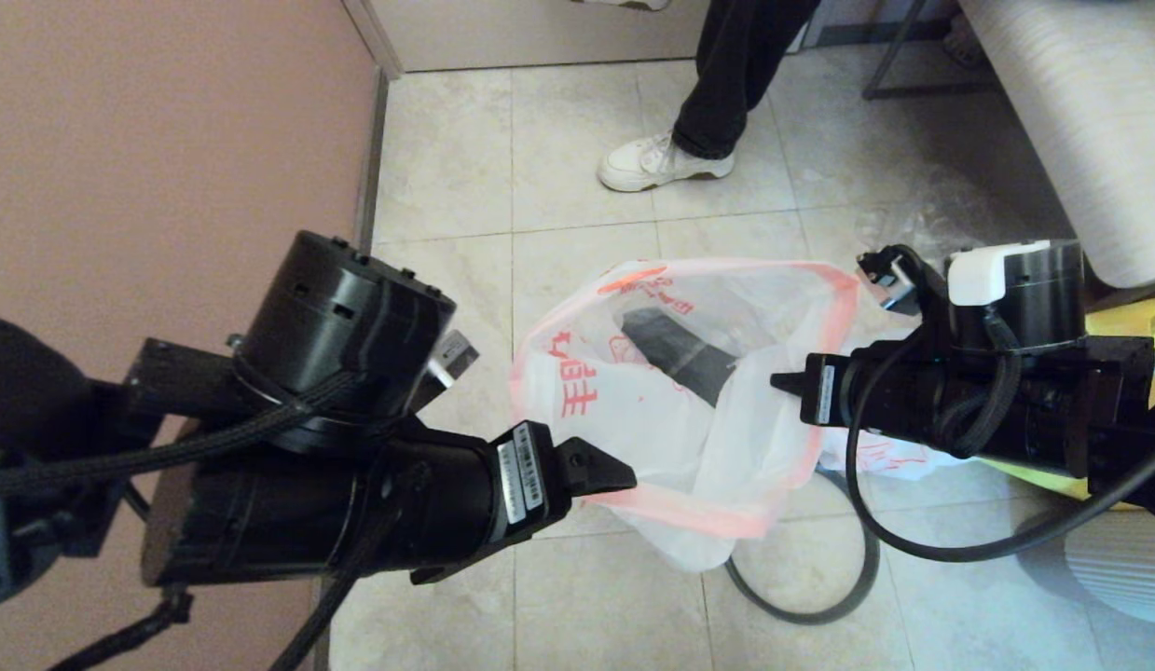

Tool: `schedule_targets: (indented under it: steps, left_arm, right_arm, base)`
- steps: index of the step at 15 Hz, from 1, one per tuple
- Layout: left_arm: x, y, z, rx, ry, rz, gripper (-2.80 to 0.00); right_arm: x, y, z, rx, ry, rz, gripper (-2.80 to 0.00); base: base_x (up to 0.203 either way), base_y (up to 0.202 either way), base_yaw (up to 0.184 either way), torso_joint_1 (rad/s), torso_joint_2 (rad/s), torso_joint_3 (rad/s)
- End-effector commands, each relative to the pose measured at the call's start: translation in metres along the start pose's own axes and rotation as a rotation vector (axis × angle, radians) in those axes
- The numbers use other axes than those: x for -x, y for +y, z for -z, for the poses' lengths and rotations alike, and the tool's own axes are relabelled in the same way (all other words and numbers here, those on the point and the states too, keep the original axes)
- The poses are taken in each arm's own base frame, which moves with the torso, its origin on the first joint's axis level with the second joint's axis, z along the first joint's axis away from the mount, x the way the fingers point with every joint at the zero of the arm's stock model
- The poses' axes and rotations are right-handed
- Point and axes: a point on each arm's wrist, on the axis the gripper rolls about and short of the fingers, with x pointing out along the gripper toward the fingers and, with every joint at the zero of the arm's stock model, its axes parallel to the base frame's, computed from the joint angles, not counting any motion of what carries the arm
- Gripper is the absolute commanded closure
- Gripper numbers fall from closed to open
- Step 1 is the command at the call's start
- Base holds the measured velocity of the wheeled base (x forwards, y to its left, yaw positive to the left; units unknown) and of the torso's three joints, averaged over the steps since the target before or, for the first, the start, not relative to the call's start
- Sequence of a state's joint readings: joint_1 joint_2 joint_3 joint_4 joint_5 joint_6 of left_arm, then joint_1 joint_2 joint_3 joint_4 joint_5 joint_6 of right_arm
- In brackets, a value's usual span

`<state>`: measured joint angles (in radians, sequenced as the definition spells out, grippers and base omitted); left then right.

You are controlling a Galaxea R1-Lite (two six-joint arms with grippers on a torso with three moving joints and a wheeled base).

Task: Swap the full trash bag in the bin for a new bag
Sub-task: Put the new garbage bag on the trash can

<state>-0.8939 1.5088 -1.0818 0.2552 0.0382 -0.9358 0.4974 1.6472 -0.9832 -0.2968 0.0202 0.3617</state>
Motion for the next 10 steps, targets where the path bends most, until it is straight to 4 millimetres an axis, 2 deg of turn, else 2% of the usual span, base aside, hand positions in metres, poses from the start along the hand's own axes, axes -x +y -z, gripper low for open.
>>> schedule_targets:
  steps: [1,4,7,8,10]
  left_arm:
    - [-0.015,-0.011,0.004,-0.002,0.031,-0.003,-2.80]
    - [-0.026,-0.026,0.006,0.016,0.055,-0.007,-2.80]
    - [-0.048,-0.028,0.010,0.017,0.066,-0.075,-2.80]
    - [-0.054,-0.028,0.008,0.022,0.043,-0.095,0.00]
    - [-0.064,-0.028,0.000,0.031,-0.066,-0.153,0.00]
  right_arm:
    - [-0.002,0.001,0.001,0.000,0.002,-0.001,0.00]
    - [-0.005,0.001,0.000,0.000,-0.004,0.015,0.00]
    - [-0.006,0.001,-0.002,0.000,-0.011,0.022,0.00]
    - [-0.006,0.001,-0.002,0.000,-0.011,0.021,0.00]
    - [-0.007,0.002,-0.003,0.000,-0.014,0.019,0.00]
  base:
    - [0.000,0.000,0.000,0.000,0.00,0.000]
    - [0.000,0.000,0.000,0.000,0.00,0.000]
    - [0.000,0.000,0.000,0.000,0.00,0.000]
    - [0.000,0.000,0.000,0.000,0.00,0.000]
    - [0.000,0.000,0.000,0.000,0.00,0.000]
